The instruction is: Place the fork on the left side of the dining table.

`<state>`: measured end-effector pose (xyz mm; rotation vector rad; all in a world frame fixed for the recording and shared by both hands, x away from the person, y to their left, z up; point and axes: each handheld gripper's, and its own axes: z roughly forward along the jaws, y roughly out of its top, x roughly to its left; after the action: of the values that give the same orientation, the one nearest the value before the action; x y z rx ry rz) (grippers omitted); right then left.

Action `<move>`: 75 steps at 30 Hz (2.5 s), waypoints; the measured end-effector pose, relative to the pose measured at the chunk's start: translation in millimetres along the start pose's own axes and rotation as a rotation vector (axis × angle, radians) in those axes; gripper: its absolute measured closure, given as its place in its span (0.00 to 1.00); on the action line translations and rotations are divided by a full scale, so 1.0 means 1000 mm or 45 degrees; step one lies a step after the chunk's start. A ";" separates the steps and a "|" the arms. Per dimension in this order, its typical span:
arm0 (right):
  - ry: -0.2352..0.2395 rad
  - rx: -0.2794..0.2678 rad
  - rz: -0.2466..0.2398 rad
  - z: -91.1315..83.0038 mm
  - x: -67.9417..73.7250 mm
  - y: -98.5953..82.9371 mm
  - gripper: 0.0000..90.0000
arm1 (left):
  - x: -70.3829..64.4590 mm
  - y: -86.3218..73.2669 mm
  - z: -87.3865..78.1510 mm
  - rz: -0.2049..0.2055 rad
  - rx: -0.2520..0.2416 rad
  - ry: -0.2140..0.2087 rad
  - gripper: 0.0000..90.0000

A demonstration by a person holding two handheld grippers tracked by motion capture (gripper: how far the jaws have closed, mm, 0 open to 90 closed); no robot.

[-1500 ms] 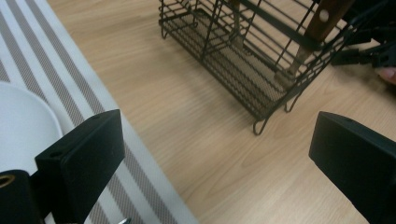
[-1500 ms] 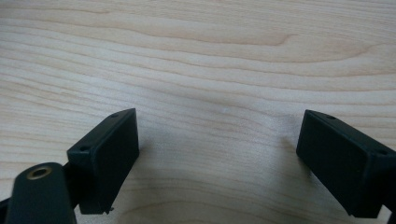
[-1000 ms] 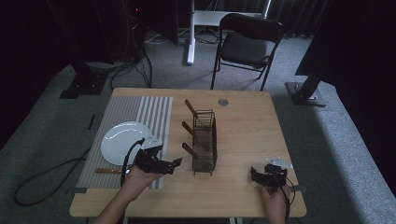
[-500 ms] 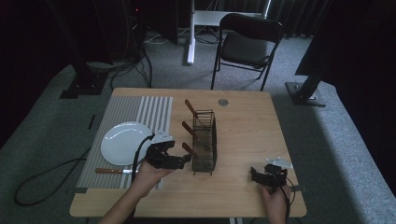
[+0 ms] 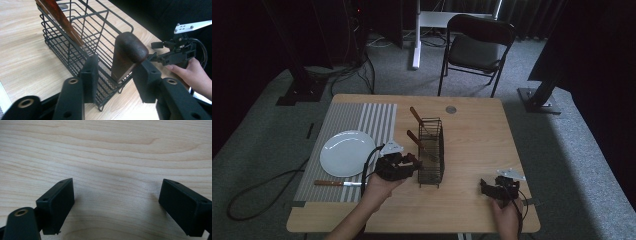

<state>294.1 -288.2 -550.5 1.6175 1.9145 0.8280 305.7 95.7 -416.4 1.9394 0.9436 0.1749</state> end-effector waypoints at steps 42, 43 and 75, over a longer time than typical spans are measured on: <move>0.000 0.000 -0.002 0.000 0.000 0.000 0.14 | 0.001 0.025 -0.020 -0.002 -0.135 0.081 0.89; 0.000 0.000 -0.002 0.000 0.000 0.000 0.14 | 0.002 0.026 -0.023 -0.005 -0.142 0.075 0.89; -0.001 0.000 -0.002 0.000 0.000 0.000 0.14 | 0.014 0.048 -0.112 -0.019 -0.299 0.043 0.89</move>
<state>294.1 -288.3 -550.4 1.6156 1.9153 0.8267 288.6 169.8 -320.5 1.7178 0.9165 0.2971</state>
